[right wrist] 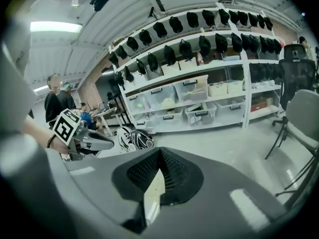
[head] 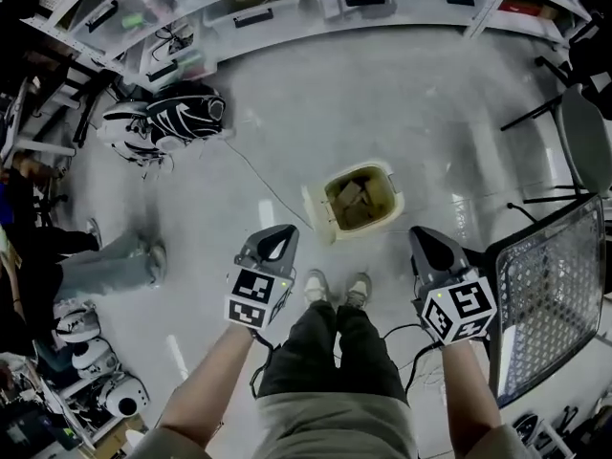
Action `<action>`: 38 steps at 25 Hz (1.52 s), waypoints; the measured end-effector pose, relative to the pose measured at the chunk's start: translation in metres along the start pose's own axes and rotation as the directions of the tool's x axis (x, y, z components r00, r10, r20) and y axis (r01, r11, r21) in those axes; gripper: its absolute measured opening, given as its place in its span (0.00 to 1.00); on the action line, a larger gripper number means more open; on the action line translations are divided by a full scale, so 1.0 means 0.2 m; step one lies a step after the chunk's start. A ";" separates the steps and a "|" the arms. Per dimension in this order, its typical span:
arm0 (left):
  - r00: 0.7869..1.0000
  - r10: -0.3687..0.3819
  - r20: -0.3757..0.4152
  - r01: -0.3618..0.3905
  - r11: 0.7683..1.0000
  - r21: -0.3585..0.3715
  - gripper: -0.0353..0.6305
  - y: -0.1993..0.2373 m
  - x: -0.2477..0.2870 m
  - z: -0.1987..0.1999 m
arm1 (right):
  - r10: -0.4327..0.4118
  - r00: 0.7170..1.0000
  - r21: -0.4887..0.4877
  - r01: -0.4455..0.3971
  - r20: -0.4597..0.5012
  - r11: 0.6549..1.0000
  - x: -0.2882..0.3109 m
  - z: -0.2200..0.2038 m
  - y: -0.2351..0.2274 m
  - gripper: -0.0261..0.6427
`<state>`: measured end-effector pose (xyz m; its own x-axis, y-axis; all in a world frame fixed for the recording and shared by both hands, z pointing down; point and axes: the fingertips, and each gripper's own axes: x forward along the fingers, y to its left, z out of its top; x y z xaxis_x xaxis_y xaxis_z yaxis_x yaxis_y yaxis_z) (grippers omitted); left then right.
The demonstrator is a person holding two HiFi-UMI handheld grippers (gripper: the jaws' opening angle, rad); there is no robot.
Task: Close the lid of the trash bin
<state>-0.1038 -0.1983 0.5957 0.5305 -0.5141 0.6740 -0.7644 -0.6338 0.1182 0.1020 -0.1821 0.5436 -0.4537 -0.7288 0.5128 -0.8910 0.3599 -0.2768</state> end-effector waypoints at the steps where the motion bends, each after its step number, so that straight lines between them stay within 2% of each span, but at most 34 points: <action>1: 1.000 -0.007 -0.019 0.007 1.000 -0.010 0.06 0.01 0.06 -0.07 | -0.004 1.000 0.010 0.004 -0.015 1.000 0.04 -0.07 -0.02 0.04; 6: 0.994 -0.038 -0.102 0.032 0.998 -0.059 0.06 0.06 0.33 -0.38 | -0.019 0.998 0.045 0.022 -0.066 0.999 0.21 -0.35 -0.11 0.04; 10: 0.989 -0.060 -0.134 0.049 0.995 -0.089 0.06 0.06 0.51 -0.55 | -0.032 0.995 0.070 0.039 -0.099 0.997 0.31 -0.54 -0.18 0.04; 14: 0.988 -0.113 -0.105 0.105 0.991 -0.084 0.06 0.02 0.64 -0.55 | -0.043 0.991 0.104 0.057 -0.130 0.993 0.36 -0.66 -0.23 0.04; 16: 0.983 -0.154 -0.100 0.148 0.987 -0.060 0.06 -0.04 0.70 -0.55 | -0.054 0.989 0.128 0.071 -0.136 0.989 0.36 -0.70 -0.25 0.04; 18: 0.977 -0.183 -0.105 0.181 0.983 -0.027 0.06 -0.10 0.77 -0.56 | -0.070 0.988 0.148 0.090 -0.136 0.985 0.36 -0.74 -0.28 0.04; 22: 0.965 -0.237 -0.113 0.233 0.971 -0.046 0.06 -0.19 0.99 -0.60 | -0.110 0.987 0.179 0.129 -0.117 0.975 0.36 -0.79 -0.38 0.04; 29: 0.937 -0.307 -0.168 0.313 0.950 0.011 0.06 -0.29 1.30 -0.65 | -0.163 0.980 0.221 0.185 -0.114 0.958 0.36 -0.92 -0.54 0.04; 33: 0.928 -0.310 -0.204 0.314 0.949 -0.017 0.06 -0.31 1.46 -0.74 | -0.177 0.977 0.240 0.201 -0.119 0.950 0.39 -1.05 -0.63 0.04; 38: 0.923 -0.260 -0.284 0.265 0.964 -0.021 0.06 -0.32 1.64 -0.87 | -0.189 0.976 0.283 0.211 -0.104 0.935 0.44 -1.20 -0.70 0.04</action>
<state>0.0552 -0.2245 0.9363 0.5845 -0.1456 0.7983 -0.6037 -0.7353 0.3079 0.1834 -0.1563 0.8227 -0.2765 -0.7190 0.6376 -0.9244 0.0177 -0.3809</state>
